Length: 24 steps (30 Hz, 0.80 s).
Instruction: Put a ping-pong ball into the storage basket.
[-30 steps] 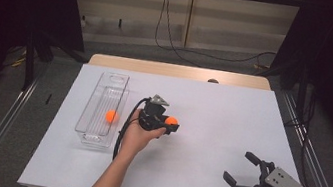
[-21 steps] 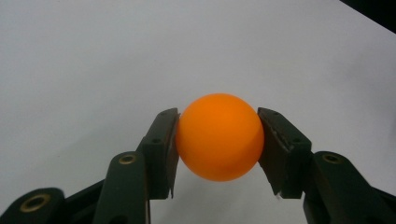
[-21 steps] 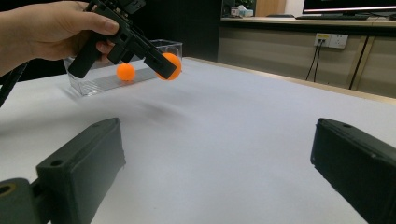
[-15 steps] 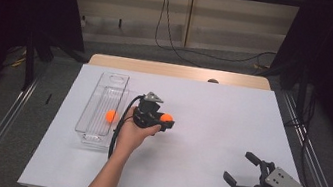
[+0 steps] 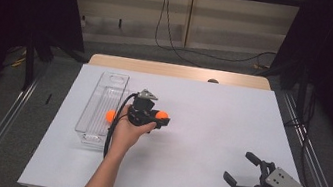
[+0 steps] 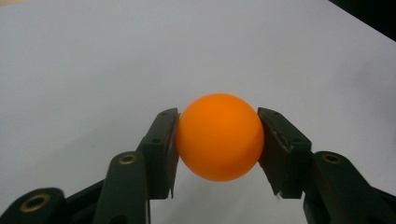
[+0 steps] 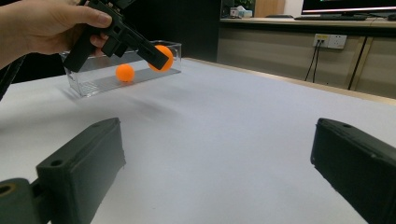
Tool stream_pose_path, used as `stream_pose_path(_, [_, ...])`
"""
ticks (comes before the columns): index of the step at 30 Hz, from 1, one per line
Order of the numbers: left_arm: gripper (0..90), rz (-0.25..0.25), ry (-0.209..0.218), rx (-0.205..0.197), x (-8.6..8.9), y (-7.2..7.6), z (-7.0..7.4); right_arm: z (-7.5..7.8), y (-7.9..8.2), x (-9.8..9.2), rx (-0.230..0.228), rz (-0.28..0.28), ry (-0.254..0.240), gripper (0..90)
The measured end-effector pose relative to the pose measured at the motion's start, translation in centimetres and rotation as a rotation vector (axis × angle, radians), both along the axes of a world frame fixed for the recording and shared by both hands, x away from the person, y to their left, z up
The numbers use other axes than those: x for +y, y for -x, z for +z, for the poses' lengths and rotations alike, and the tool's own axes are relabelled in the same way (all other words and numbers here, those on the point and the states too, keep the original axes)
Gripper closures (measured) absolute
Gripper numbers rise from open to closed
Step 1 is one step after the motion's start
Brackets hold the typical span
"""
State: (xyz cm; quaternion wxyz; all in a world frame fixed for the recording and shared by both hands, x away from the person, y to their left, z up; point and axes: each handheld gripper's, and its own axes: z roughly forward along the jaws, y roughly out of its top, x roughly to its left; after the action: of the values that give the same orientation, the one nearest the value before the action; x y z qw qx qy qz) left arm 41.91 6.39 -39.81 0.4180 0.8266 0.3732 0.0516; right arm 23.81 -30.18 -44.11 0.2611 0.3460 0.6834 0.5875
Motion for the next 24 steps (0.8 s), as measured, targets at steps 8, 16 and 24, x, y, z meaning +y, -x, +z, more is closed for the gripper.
stream_pose_path(8, [50.9, 0.006, 0.002, 0.006, 0.4, -0.1, 0.1, 0.0, 0.0, 0.0, 0.000, 0.003, 0.001, 2.2])
stream_pose_path(16, [50.9, 0.021, 0.011, 0.000, 1.0, -0.1, 0.3, 0.0, 0.0, 0.0, 0.000, 0.003, 0.001, 2.2])
stream_pose_path(24, [50.9, 0.032, 0.015, -0.002, 1.5, -0.1, 0.6, 0.0, 0.0, 0.0, 0.001, 0.003, -0.001, 2.2])
